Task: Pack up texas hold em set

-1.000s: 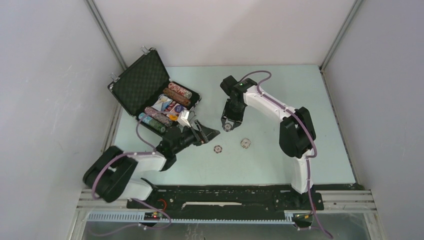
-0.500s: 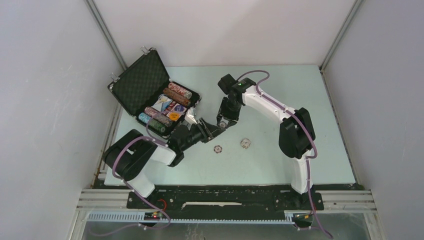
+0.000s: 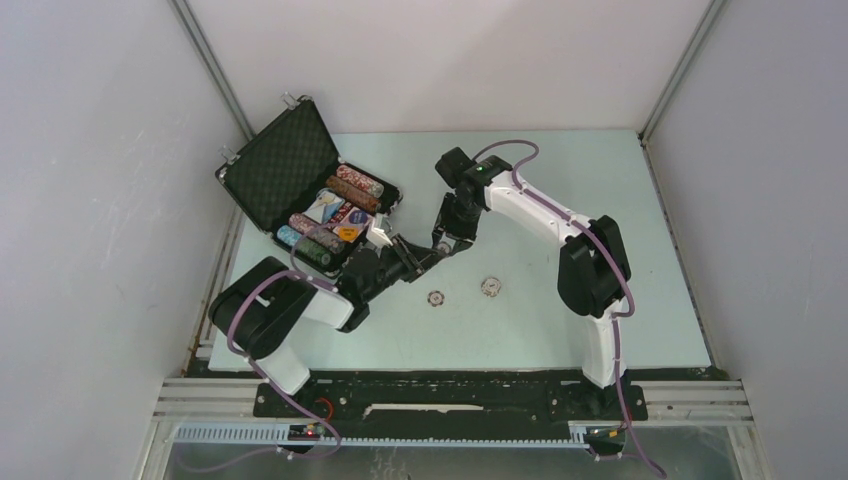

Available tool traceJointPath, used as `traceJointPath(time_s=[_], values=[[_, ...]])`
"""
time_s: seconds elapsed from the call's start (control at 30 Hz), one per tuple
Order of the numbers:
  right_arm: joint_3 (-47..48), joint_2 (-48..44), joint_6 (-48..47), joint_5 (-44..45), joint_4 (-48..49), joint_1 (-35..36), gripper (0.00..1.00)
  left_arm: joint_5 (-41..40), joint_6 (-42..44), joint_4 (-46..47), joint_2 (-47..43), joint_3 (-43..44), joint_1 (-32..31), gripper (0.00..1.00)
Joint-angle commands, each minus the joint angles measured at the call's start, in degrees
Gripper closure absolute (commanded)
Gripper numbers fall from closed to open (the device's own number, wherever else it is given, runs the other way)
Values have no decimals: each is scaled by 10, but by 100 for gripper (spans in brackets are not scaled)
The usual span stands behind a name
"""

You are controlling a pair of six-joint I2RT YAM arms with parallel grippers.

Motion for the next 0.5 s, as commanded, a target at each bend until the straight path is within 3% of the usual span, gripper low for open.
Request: traceJointPath(time_s=[0.0, 0.1, 0.17, 0.37, 0.47], values=[[16, -33, 9, -5, 5, 10, 100, -20, -3, 33, 1, 23, -6, 80], [9, -44, 2, -2, 18, 15, 100, -23, 2, 20, -3, 26, -5, 97], [-7, -59, -2, -5, 38, 17, 97, -25, 12, 5, -12, 28, -6, 100], [-64, -106, -23, 1, 74, 10, 44, -34, 74, -106, -63, 41, -8, 100], [-106, -132, -30, -23, 111, -2, 28, -36, 99, -150, -85, 46, -8, 100]])
